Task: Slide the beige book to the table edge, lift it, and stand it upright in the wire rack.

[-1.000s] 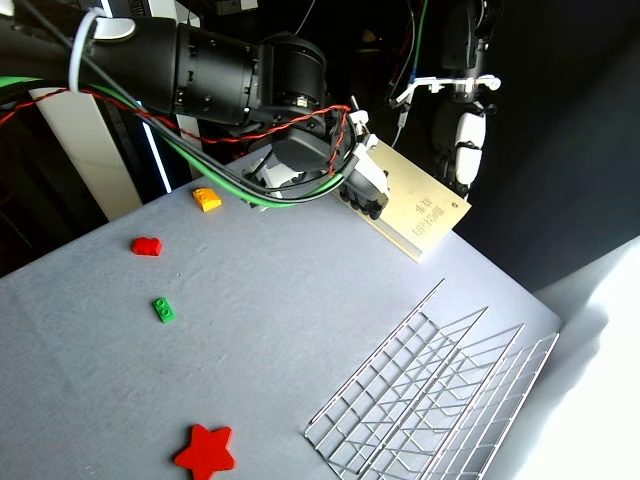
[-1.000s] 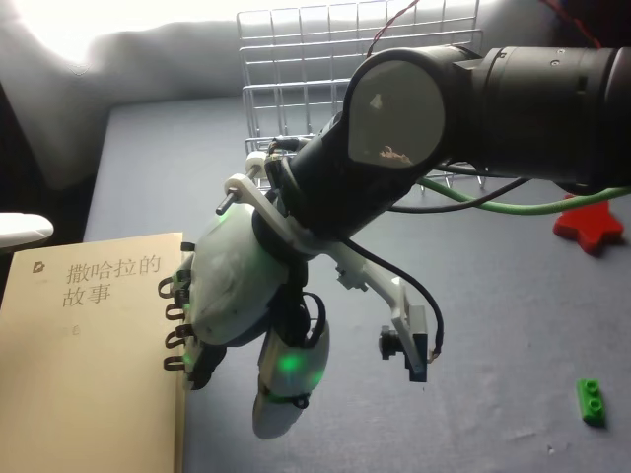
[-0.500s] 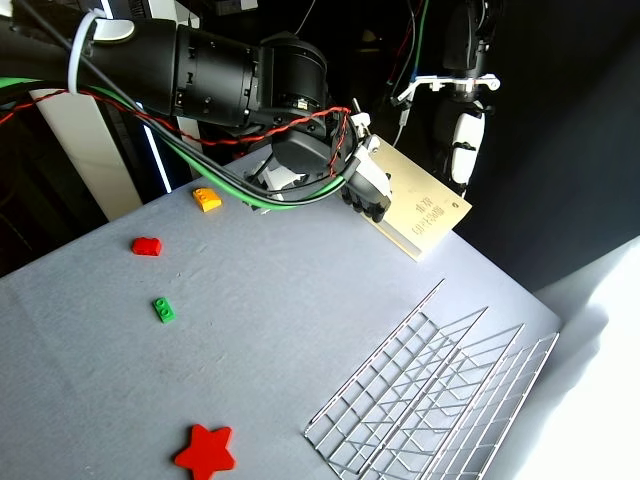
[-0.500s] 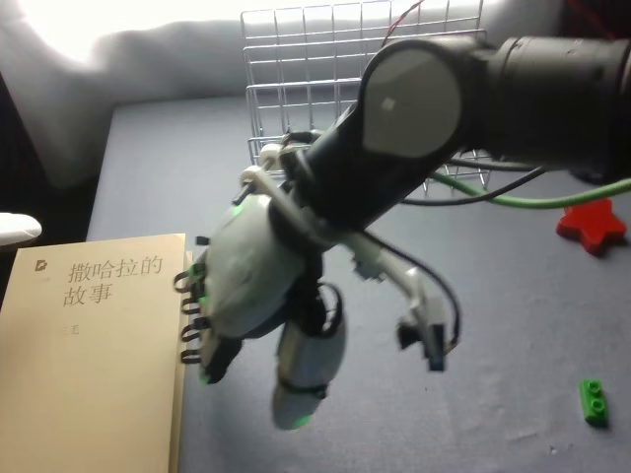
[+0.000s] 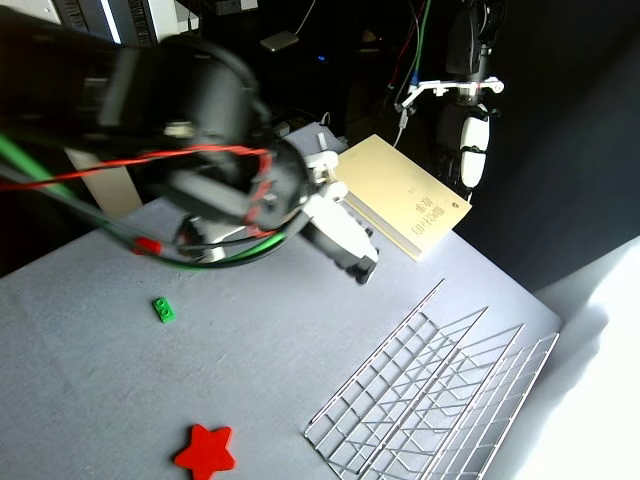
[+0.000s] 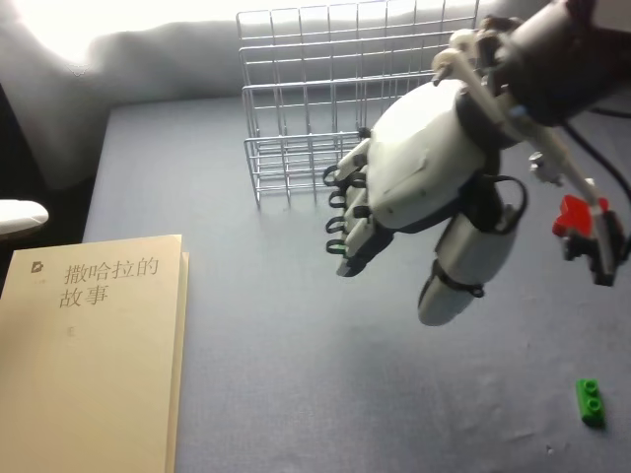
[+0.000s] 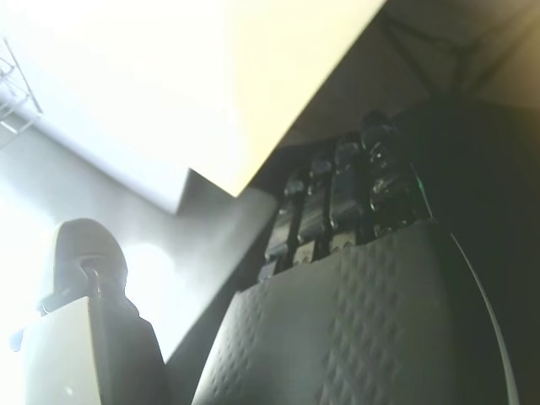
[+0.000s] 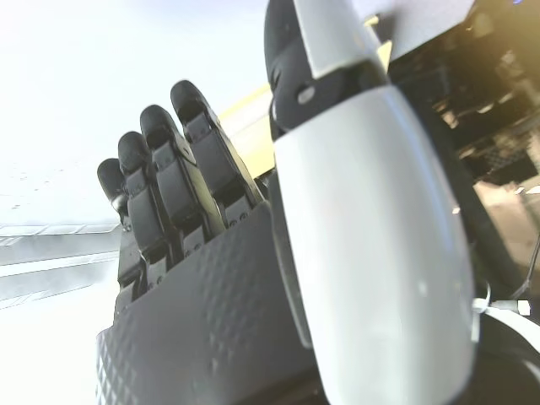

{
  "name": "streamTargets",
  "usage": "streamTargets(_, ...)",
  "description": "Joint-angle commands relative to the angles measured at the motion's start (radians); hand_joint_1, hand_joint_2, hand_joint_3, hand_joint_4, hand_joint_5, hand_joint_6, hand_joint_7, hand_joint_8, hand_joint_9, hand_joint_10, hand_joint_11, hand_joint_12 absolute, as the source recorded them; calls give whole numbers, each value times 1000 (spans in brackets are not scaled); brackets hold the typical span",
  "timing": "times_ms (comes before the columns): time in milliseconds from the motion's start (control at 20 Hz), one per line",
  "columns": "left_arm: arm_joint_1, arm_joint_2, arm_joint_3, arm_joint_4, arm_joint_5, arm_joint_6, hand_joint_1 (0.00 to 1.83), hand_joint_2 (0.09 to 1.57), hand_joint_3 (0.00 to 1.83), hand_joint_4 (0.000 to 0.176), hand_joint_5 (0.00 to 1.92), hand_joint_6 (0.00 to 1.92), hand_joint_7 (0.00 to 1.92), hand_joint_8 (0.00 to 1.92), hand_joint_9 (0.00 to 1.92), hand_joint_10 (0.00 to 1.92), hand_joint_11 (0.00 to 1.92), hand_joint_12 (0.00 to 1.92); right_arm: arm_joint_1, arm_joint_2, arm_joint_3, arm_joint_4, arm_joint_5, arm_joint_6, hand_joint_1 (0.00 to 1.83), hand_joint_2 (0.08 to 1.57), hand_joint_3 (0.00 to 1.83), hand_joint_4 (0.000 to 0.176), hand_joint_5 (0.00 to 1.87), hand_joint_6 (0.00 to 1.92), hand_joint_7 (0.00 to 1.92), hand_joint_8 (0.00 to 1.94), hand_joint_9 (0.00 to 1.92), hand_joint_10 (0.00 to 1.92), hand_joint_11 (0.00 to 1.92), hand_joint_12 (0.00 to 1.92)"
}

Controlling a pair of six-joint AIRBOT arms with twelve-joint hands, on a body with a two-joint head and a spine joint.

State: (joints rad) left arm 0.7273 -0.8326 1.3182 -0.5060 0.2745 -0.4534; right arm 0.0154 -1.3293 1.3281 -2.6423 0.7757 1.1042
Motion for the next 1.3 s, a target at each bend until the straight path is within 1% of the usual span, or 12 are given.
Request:
streamTargets(0,-1,3,11,-4,-44,-2,538,921,0,0,24,3,35,1,26,3,0,207,9,19,-21,43,-68,12,125,1165,2,0,285,4,290,4,276,5,0,737)
streamTargets(100,4,-15,24,-4,-32,24,543,919,0,0,27,3,34,0,33,4,0,211,6,50,-46,44,-104,22,120,1164,0,0,280,1,280,0,267,1,0,728)
streamTargets(300,42,-42,37,2,-28,42,550,922,1,0,42,4,52,3,49,4,0,224,-23,64,-47,52,-154,53,114,1160,0,0,272,1,265,0,252,0,0,694)
streamTargets(350,47,-51,44,1,-28,44,554,930,3,0,40,1,42,2,40,0,0,189,-29,74,-47,52,-181,53,113,1158,0,0,272,1,267,1,252,0,0,687)
streamTargets(600,66,-74,62,-2,-25,43,547,927,1,0,27,0,32,1,36,0,0,207,-71,138,-47,60,-345,94,122,1154,0,0,286,4,285,5,271,6,0,704)
streamTargets(650,67,-81,65,-3,-25,43,541,934,3,0,40,3,36,2,42,2,0,190,-74,153,-47,39,-367,130,151,1151,0,0,290,4,285,3,273,4,0,720)
streamTargets(750,67,-86,67,-7,-25,43,537,939,2,0,40,1,40,1,48,2,0,183,-67,174,-48,-69,-371,278,145,1155,0,0,280,0,275,0,262,0,0,711)
streamTargets(800,67,-86,67,-7,-25,43,537,939,2,0,40,1,40,1,48,2,0,183,-64,179,-48,-82,-371,294,145,1155,0,0,280,0,275,0,262,0,0,711)
streamTargets(900,67,-88,70,-9,-25,43,547,927,0,0,48,2,55,3,61,4,0,219,-53,195,-48,-101,-371,386,140,1155,1,0,257,0,262,1,246,0,0,701)
streamTargets(950,67,-87,70,-10,-25,43,561,936,2,0,42,0,41,1,47,1,0,185,-51,200,-50,-101,-371,418,152,1155,0,0,265,2,269,2,252,2,0,724)
streamTargets(1050,66,-86,71,-10,-25,43,557,930,0,0,43,1,42,2,48,2,0,193,-40,209,-62,-112,-378,463,132,1153,0,0,266,2,270,2,250,1,0,726)
streamTargets(1250,45,-77,72,-10,-26,60,559,932,0,0,65,6,56,4,61,4,0,211,-25,219,-85,-114,-361,478,120,1153,0,0,264,1,266,2,247,2,0,705)
